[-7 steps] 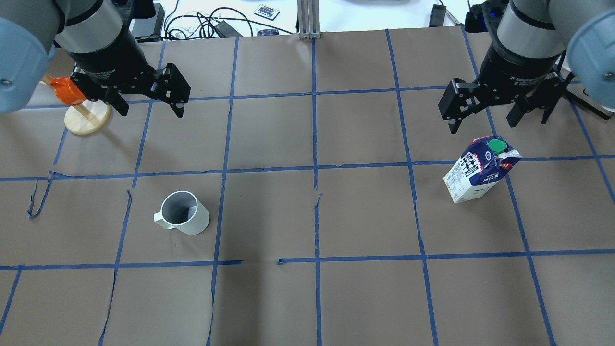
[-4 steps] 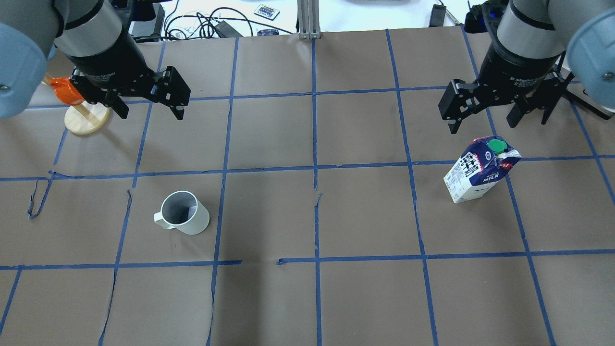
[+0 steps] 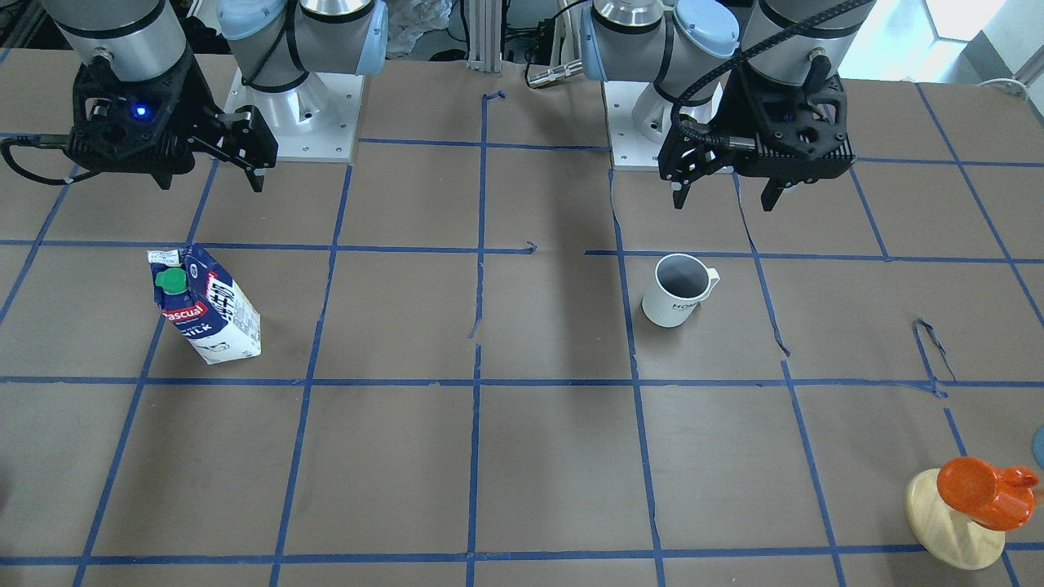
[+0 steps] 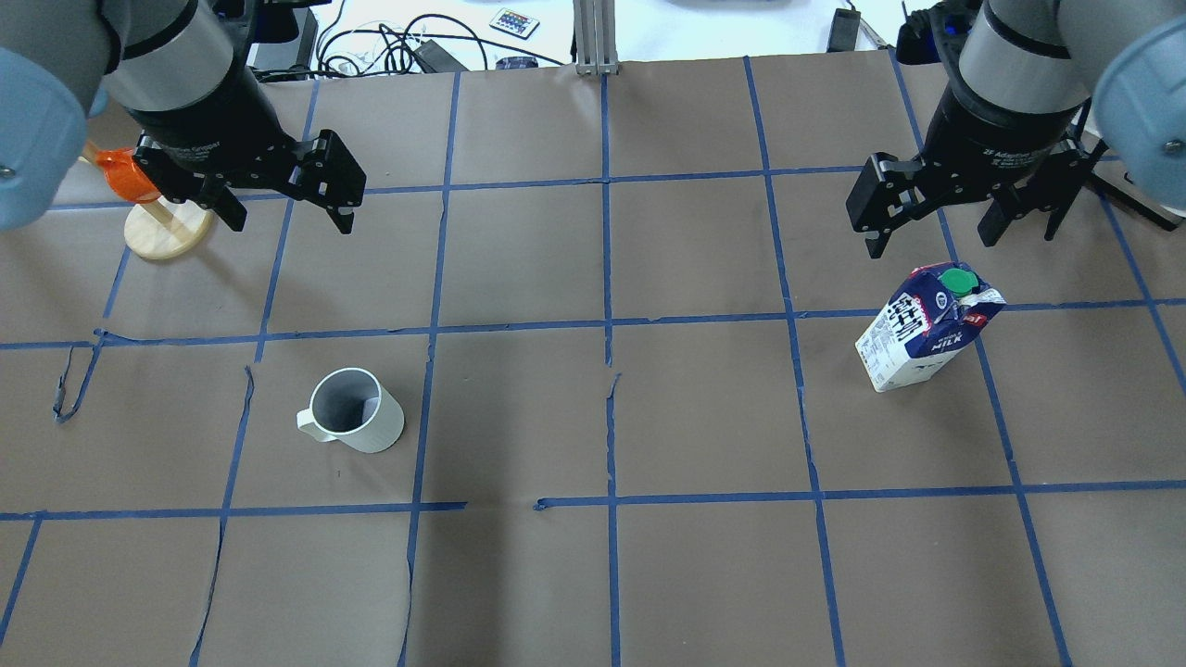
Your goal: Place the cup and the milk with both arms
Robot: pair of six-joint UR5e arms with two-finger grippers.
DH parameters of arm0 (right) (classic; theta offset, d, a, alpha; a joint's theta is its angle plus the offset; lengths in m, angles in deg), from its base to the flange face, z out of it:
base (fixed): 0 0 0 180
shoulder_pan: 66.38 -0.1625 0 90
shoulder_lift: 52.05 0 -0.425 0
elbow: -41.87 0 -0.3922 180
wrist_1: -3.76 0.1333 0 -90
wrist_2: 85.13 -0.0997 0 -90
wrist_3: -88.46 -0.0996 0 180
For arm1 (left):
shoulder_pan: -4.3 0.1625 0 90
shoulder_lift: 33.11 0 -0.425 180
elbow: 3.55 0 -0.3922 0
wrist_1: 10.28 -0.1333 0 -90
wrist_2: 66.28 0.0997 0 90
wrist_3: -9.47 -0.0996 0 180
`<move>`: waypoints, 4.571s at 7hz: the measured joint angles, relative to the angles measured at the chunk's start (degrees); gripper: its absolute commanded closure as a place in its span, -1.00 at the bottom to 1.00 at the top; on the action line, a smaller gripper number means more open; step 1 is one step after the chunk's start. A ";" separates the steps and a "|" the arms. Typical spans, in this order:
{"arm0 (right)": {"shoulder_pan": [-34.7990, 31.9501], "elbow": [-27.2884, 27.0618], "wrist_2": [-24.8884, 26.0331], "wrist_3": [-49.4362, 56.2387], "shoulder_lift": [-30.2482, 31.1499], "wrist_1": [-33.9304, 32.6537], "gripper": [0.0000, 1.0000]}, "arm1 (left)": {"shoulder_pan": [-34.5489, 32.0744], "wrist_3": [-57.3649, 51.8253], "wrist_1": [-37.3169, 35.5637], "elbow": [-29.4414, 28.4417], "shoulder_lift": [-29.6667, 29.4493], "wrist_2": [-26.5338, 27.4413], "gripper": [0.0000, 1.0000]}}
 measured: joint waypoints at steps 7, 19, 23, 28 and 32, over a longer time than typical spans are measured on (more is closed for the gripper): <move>0.26 -0.03 -0.02 0.18 -0.20 -0.06 -1.00 | -0.37 0.36 0.68 0.13 -0.41 -0.36 -1.00; 10.33 -7.41 -2.32 15.47 -7.18 -9.93 -1.00 | -0.31 1.12 -27.40 31.12 -5.70 -0.25 0.22; 10.37 -10.85 -1.98 26.03 -7.23 -17.19 -1.00 | -0.26 2.08 -29.83 31.92 -7.50 1.05 1.00; 11.14 -14.42 -2.18 26.64 -7.35 -21.33 -0.64 | -1.16 8.17 -29.13 25.54 -9.20 2.05 1.00; 11.17 -14.62 -2.14 26.51 -7.41 -21.68 -0.64 | -15.18 26.46 -27.66 15.11 -16.07 -1.78 1.00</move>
